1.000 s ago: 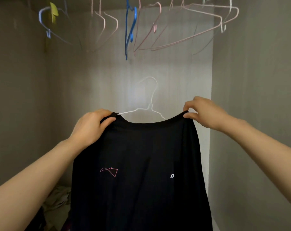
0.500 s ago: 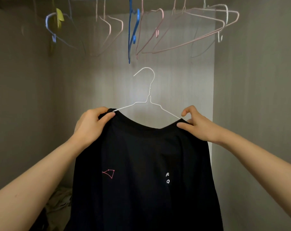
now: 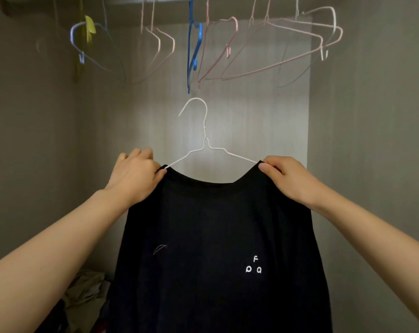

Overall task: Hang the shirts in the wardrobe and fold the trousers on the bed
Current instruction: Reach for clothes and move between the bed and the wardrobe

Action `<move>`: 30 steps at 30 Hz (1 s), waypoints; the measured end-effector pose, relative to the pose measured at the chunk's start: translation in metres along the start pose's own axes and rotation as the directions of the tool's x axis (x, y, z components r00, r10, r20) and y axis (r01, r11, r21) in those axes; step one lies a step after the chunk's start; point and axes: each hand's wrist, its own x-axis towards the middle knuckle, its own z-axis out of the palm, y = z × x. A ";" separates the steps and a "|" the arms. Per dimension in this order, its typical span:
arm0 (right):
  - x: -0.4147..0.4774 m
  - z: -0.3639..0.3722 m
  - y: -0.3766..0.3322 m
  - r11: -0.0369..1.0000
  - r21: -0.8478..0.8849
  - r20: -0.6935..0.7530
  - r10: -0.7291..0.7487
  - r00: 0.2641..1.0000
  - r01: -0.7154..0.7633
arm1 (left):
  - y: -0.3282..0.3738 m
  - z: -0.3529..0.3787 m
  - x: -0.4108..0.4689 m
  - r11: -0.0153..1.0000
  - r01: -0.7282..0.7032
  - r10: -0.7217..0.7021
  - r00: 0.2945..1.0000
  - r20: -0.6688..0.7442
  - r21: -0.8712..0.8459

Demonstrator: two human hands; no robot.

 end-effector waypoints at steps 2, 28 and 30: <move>0.001 -0.003 -0.004 0.997 -0.063 -0.009 -0.037 0.999 0.036 | -0.002 -0.004 0.009 0.997 0.035 -0.026 0.991 0.128 -0.073; -0.017 -0.068 -0.022 0.905 0.264 0.196 0.287 0.938 -0.333 | 0.020 0.040 0.035 0.468 0.143 -0.074 0.990 0.122 -0.872; -0.024 -0.077 -0.027 0.851 0.369 0.221 0.310 0.924 -0.374 | 0.028 0.045 0.044 0.592 0.081 -0.051 0.997 0.062 -0.802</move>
